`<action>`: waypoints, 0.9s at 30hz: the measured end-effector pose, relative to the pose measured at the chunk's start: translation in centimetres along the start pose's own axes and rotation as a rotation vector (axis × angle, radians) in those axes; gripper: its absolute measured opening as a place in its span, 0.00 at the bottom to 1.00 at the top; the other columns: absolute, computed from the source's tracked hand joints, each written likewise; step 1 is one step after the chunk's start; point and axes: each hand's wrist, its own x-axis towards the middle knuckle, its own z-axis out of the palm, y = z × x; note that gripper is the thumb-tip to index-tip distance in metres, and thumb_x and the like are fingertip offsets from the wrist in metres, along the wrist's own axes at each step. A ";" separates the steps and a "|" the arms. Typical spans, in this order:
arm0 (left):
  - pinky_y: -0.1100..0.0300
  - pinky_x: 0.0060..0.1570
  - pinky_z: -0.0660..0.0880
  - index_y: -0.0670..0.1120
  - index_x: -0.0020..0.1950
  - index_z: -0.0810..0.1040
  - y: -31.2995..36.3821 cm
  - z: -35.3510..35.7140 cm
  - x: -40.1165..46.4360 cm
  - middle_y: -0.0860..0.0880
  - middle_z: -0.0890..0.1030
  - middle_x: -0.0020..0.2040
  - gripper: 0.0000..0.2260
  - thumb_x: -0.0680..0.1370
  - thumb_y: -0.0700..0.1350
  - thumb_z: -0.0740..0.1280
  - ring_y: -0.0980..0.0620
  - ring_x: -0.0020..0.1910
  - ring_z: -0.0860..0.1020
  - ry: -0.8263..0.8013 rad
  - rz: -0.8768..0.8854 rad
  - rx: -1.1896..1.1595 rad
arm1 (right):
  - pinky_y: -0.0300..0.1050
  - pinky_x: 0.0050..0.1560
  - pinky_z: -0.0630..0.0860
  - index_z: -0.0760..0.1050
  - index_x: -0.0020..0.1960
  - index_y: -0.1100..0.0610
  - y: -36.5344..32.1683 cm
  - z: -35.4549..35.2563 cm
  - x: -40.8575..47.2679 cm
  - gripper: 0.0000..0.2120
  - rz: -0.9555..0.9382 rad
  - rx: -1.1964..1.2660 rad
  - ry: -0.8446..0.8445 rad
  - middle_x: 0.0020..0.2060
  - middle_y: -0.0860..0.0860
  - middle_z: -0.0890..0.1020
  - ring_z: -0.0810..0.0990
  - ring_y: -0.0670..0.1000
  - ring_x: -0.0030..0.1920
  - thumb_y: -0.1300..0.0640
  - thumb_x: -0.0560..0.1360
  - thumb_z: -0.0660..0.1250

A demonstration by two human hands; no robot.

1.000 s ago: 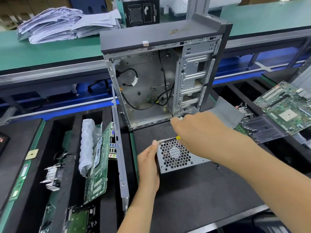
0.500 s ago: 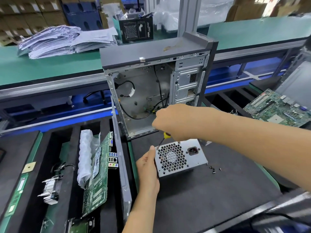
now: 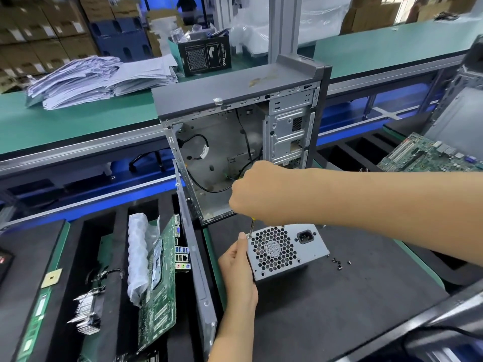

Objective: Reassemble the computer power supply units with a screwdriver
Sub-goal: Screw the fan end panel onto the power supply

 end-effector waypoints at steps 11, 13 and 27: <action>0.40 0.51 0.77 0.37 0.39 0.81 -0.1 -0.1 0.4 0.39 0.84 0.41 0.16 0.82 0.45 0.64 0.42 0.43 0.80 -0.017 0.023 0.005 | 0.43 0.25 0.56 0.65 0.45 0.60 0.3 -1.1 -2.0 0.06 -0.134 -0.100 -0.103 0.43 0.55 0.70 0.63 0.50 0.28 0.65 0.74 0.63; 0.37 0.51 0.76 0.37 0.40 0.80 -0.1 -0.1 0.4 0.37 0.82 0.41 0.15 0.82 0.45 0.64 0.42 0.43 0.78 -0.013 0.020 0.010 | 0.42 0.25 0.54 0.57 0.35 0.58 -0.1 -1.4 -2.2 0.15 -0.148 -0.207 -0.043 0.37 0.54 0.66 0.61 0.50 0.27 0.68 0.73 0.61; 0.43 0.47 0.77 0.39 0.37 0.81 -1.0 -0.3 1.2 0.38 0.82 0.39 0.16 0.81 0.45 0.65 0.42 0.41 0.79 -0.033 0.032 -0.022 | 0.43 0.26 0.58 0.62 0.39 0.58 0.9 -0.9 -2.8 0.10 -0.110 -0.152 -0.068 0.42 0.55 0.72 0.68 0.52 0.31 0.64 0.75 0.62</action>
